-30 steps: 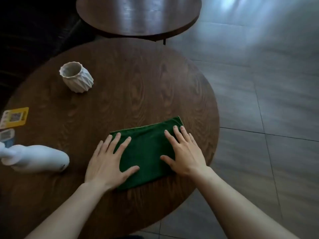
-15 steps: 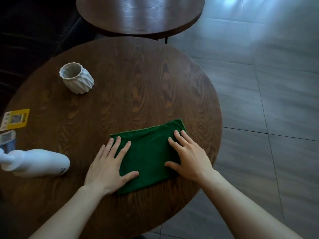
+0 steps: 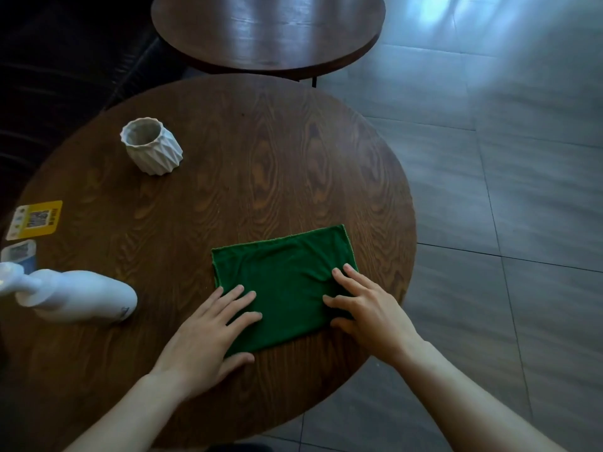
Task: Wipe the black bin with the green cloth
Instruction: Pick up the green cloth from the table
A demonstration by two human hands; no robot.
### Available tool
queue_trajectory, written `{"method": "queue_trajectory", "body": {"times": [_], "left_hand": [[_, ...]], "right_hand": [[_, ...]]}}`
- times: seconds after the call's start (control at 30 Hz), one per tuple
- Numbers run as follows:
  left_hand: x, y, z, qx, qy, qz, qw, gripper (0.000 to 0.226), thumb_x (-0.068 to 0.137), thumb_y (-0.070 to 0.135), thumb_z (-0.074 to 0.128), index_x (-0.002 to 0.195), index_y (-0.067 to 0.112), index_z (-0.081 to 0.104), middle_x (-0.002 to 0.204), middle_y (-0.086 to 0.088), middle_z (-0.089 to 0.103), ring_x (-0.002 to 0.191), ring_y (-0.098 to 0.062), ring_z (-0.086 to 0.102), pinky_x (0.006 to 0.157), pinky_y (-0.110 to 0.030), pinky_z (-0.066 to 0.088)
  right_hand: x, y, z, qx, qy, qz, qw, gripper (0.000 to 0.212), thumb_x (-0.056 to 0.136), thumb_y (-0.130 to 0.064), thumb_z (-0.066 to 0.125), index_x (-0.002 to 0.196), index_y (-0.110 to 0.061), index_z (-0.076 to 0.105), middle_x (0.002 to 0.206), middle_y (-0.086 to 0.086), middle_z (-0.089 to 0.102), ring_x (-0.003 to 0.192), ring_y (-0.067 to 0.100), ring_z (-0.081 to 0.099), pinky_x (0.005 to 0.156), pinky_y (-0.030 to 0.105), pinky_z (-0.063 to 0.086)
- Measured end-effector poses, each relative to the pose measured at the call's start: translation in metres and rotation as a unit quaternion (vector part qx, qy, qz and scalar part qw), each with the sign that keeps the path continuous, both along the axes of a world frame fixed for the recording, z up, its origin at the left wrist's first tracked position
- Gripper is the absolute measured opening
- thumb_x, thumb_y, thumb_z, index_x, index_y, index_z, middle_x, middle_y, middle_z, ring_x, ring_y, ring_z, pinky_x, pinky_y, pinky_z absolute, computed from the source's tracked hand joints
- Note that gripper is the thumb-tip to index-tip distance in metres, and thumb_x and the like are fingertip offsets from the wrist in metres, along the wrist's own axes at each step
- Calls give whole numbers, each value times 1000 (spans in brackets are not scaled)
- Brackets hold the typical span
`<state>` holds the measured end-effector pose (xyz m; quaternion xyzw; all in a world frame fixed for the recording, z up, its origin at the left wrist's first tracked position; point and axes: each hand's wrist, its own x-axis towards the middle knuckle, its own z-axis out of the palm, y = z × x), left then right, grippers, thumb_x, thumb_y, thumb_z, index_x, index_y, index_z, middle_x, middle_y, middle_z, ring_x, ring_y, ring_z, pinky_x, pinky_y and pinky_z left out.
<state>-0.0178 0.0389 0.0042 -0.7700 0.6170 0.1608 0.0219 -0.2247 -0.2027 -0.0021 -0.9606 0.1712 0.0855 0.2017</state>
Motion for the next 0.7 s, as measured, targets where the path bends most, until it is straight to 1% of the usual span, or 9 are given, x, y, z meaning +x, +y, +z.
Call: {"method": "queue_trajectory", "body": {"times": [0.07,0.17,0.27,0.33,0.4,0.47,0.5,0.6,0.7], "left_hand": [[-4,-3,1,-31,-9,-9,999,44,87,46,69,129,32,63,154,2,48,149,-19,35,123,-42,25],[-8,-7,2,-54,-12,12,998,29,84,21,76,113,24,71,138,-2,64,135,-20,55,118,-42,35],[-7,-8,8,-72,20,61,995,25,92,22,65,117,25,66,132,3,68,128,-14,59,119,-37,36],[-2,-7,19,-91,58,106,989,16,96,26,57,112,31,59,118,8,70,116,-11,64,114,-37,44],[7,-7,37,-93,85,135,983,13,99,30,51,109,37,51,104,13,66,98,-8,66,89,-33,58],[17,-8,54,-91,94,142,981,14,100,31,49,108,41,45,92,19,61,77,-3,62,62,-25,52],[23,-8,67,-97,90,144,981,15,100,30,50,107,41,44,86,21,58,68,-2,58,55,-21,45],[37,-8,109,-111,76,151,979,14,101,26,50,104,39,44,73,23,52,58,-4,52,50,-19,34],[48,-5,154,-111,82,145,980,15,101,25,50,102,39,45,73,21,56,66,-7,61,54,-28,45]], "right_hand": [[-2,4,-1,-35,-24,5,999,27,97,-28,72,124,-26,75,158,11,47,153,32,36,123,51,37],[-4,12,-3,-95,-43,2,995,15,96,-19,73,110,-17,78,145,13,62,142,33,51,113,53,48],[-3,17,4,-86,-81,-34,992,15,99,-14,68,114,-12,72,136,9,68,136,29,58,113,49,49],[1,18,18,-70,-100,-52,991,9,103,-14,60,110,-14,67,117,3,74,117,24,68,105,46,53],[8,17,37,-50,-96,-64,992,7,107,-17,52,104,-18,58,98,-3,70,91,20,68,88,41,54],[19,14,56,-40,-77,-70,994,7,109,-22,46,104,-20,52,94,-4,67,81,21,64,73,38,50],[24,13,70,-38,-71,-71,994,7,109,-24,45,106,-20,50,95,-4,67,79,23,64,68,39,48],[38,11,111,-46,-59,-62,995,6,110,-26,43,107,-21,44,97,-3,68,78,29,66,64,42,48],[48,14,156,-54,-53,-56,996,11,109,-25,45,103,-26,36,94,-4,64,77,28,64,62,39,43]]}}
